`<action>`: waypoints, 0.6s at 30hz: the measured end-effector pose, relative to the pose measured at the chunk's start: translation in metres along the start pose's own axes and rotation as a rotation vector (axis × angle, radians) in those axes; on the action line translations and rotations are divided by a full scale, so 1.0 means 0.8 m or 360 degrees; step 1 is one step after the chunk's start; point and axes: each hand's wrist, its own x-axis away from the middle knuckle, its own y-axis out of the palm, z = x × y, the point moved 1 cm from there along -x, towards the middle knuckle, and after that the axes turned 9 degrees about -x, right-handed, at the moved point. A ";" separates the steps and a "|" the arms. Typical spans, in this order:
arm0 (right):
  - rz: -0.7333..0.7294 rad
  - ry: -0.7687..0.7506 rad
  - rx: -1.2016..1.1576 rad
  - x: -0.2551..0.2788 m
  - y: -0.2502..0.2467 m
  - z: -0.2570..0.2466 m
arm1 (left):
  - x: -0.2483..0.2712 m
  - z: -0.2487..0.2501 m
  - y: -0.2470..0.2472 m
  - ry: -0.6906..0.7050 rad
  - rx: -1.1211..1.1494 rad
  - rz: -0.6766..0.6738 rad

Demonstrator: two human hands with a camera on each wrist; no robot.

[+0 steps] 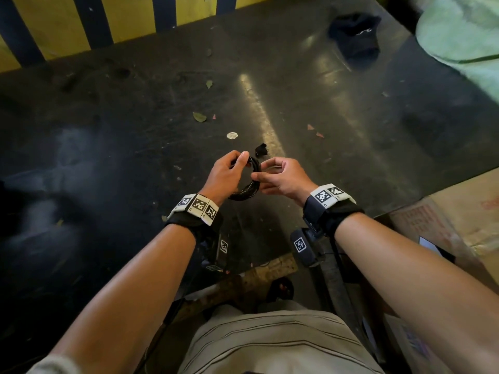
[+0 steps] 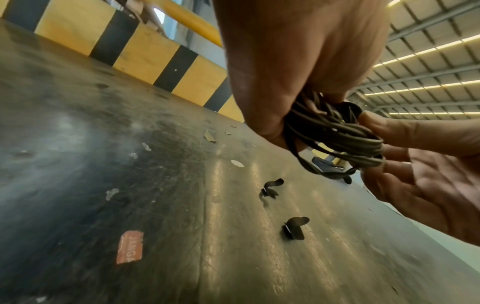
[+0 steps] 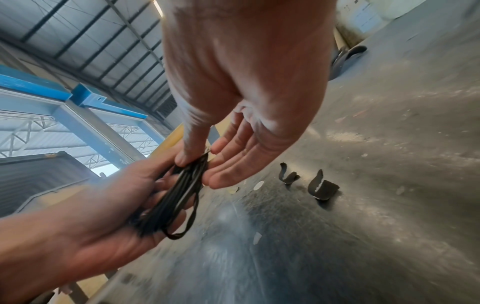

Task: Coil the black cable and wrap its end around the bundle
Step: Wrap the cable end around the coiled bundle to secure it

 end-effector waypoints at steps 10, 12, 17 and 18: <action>-0.0117 0.0096 -0.0060 0.010 -0.040 0.003 | -0.007 -0.006 0.022 -0.0061 0.0060 -0.0070; -0.0045 0.0090 0.0001 0.009 -0.044 0.004 | -0.008 -0.005 0.024 -0.0065 0.0070 -0.0072; 0.0155 0.0100 0.0137 -0.008 -0.062 0.003 | -0.018 -0.006 0.020 -0.0080 0.0007 -0.0087; 0.0163 0.0113 0.0187 -0.012 -0.065 0.001 | -0.020 -0.007 0.019 -0.0088 -0.0022 -0.0090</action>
